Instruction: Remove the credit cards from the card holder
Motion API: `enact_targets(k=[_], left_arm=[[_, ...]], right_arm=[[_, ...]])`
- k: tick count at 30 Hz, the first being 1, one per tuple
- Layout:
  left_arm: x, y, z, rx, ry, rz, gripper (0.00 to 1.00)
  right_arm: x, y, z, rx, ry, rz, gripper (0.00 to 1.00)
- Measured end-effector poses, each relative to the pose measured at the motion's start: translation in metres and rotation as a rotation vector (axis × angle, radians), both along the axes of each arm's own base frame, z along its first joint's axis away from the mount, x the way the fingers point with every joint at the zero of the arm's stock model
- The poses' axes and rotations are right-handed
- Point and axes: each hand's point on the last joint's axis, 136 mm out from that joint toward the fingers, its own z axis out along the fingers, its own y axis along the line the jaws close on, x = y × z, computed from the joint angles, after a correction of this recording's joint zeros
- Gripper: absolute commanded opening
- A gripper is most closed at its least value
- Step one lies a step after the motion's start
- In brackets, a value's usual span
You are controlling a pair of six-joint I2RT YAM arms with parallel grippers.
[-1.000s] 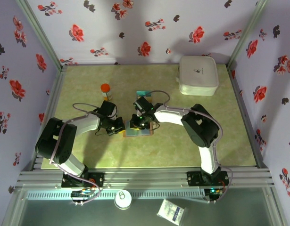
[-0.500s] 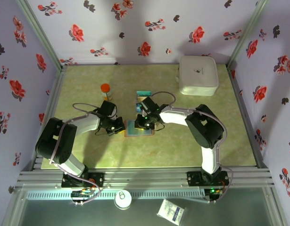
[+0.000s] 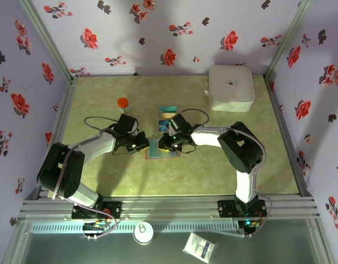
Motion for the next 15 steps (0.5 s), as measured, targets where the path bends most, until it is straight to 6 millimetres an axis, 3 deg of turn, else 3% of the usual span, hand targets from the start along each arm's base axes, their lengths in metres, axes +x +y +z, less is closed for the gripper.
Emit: enact_targets(k=[10,15], left_arm=[[0.0,-0.015,-0.024,-0.014,0.063,-0.02,0.23],[0.001,-0.019,-0.027,-0.027,0.069,-0.029,0.24]], right_arm=[[0.001,-0.002,-0.001,0.031,0.003,0.002,0.2],[0.001,-0.003,-0.001,0.041,0.015,0.004,0.19]])
